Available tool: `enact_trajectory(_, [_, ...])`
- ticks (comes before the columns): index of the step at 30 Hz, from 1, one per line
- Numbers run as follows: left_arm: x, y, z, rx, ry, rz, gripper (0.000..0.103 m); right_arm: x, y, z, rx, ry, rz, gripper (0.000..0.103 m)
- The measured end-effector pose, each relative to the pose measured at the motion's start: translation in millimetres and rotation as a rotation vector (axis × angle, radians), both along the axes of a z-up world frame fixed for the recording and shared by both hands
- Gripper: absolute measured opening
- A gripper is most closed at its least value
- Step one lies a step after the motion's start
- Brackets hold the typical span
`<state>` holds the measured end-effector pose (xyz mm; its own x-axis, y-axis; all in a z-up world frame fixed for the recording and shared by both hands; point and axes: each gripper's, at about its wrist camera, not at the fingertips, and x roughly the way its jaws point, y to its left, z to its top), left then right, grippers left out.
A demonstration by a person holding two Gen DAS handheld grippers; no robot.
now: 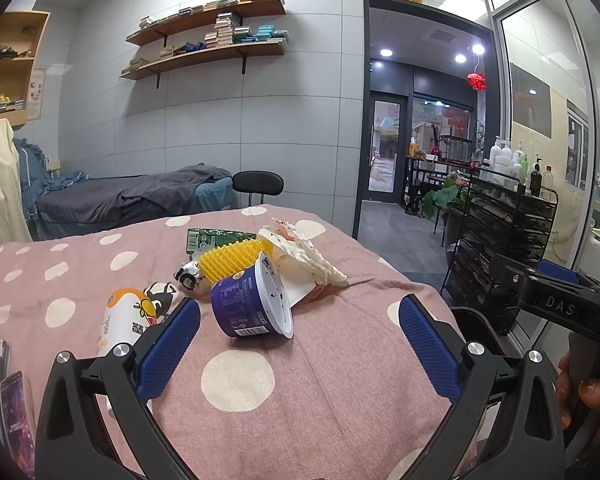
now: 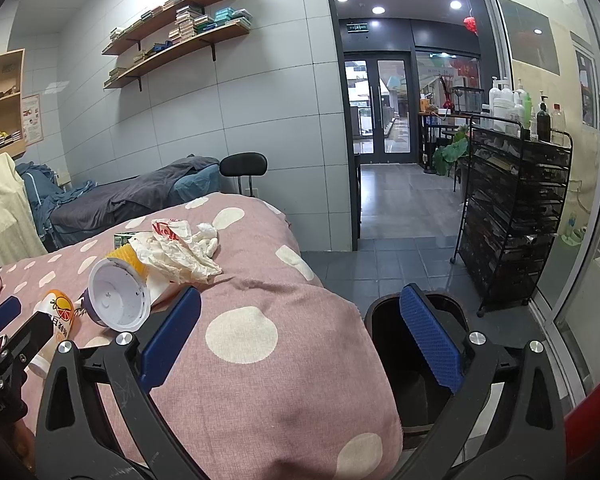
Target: Collect trash
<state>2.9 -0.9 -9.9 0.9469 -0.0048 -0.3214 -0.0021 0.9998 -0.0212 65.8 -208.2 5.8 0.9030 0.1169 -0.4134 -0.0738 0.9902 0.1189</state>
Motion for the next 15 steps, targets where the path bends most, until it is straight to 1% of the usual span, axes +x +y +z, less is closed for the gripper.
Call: enact_trajectory(15, [-0.7,-1.9,-2.5,-0.002,0.006,0.0,0.097,2.9,7.1,5.1,0.001,0.012,0.002,0.098])
